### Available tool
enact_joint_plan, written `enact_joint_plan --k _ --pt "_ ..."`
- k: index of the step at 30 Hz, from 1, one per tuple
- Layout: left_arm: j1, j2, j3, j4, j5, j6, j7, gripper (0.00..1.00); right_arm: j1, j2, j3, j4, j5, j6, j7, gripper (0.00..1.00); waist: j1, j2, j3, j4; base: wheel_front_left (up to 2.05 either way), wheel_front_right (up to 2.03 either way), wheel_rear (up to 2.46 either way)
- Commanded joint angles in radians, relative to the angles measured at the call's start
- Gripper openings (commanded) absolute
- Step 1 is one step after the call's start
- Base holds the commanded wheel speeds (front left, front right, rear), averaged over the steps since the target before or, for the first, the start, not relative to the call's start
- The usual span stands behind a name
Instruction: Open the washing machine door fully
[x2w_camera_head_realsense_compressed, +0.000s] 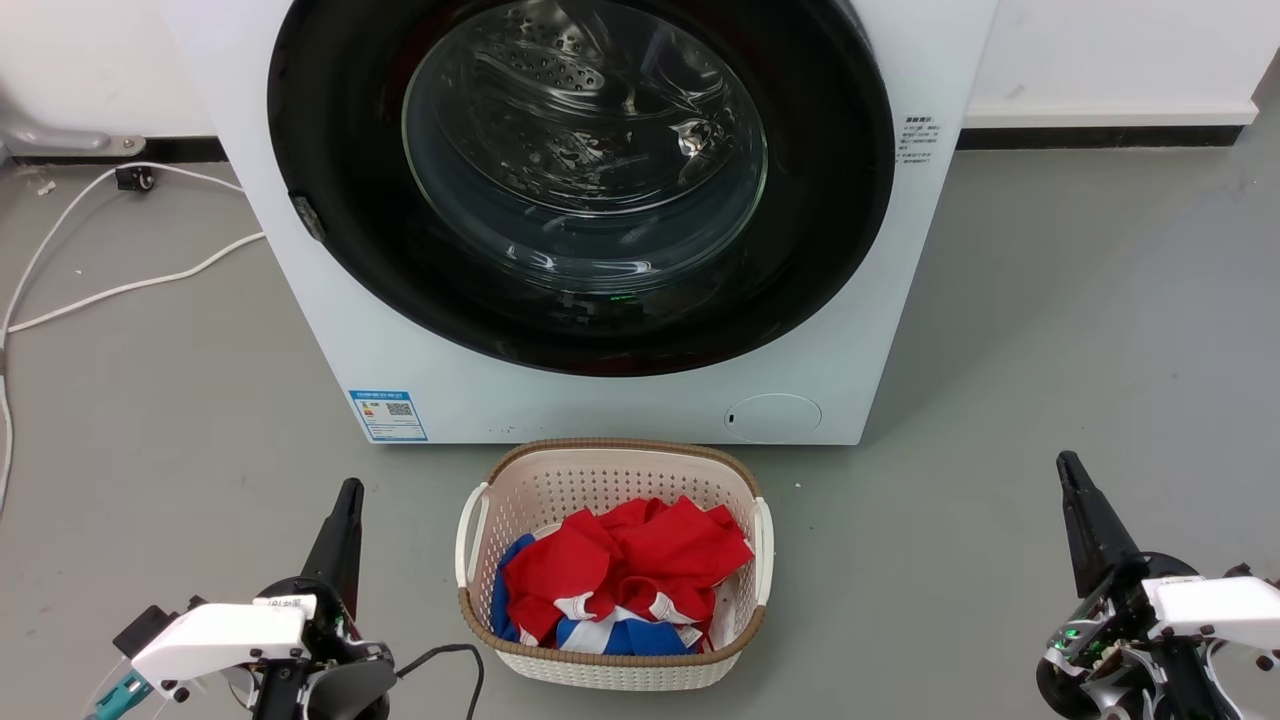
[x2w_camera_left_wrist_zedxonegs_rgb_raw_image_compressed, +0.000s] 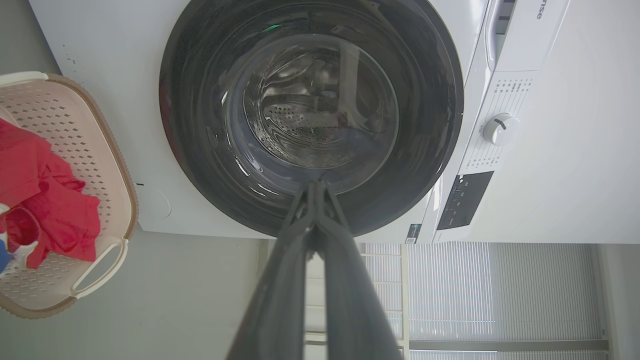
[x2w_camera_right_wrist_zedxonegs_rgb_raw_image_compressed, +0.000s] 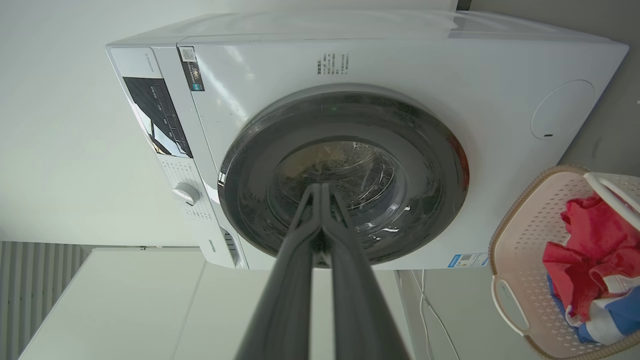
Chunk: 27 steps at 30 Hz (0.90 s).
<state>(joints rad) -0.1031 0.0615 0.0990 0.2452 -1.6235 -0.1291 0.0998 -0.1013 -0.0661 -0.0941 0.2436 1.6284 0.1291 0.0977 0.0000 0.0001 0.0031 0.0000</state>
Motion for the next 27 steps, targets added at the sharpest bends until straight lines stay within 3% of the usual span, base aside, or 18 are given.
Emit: enact_joint_plan --k 1,21,22,27 --pt "-0.009 0.001 0.001 0.001 0.003 -0.003 0.003 0.00 -0.011 0.002 -0.003 0.002 -0.004 0.003 0.003 0.00 0.0000 -0.0001 0.000 0.000 0.00 0.00 0.00" --pt "-0.009 -0.002 0.005 0.001 0.008 -0.003 0.007 0.00 -0.012 0.006 -0.007 0.002 -0.009 0.003 0.007 0.00 0.0000 -0.0001 0.000 0.000 0.00 0.00 0.00" --pt "0.000 -0.002 0.003 0.000 0.002 0.000 0.003 1.00 -0.001 0.003 -0.006 0.000 -0.003 0.000 0.004 1.00 0.0000 -0.0001 0.000 0.000 0.00 0.00 0.00" --pt "0.004 -0.005 -0.010 0.003 0.003 0.000 -0.004 1.00 0.010 0.005 0.002 -0.001 -0.008 0.000 -0.004 1.00 0.0000 -0.0001 0.000 0.000 0.00 0.00 0.00"
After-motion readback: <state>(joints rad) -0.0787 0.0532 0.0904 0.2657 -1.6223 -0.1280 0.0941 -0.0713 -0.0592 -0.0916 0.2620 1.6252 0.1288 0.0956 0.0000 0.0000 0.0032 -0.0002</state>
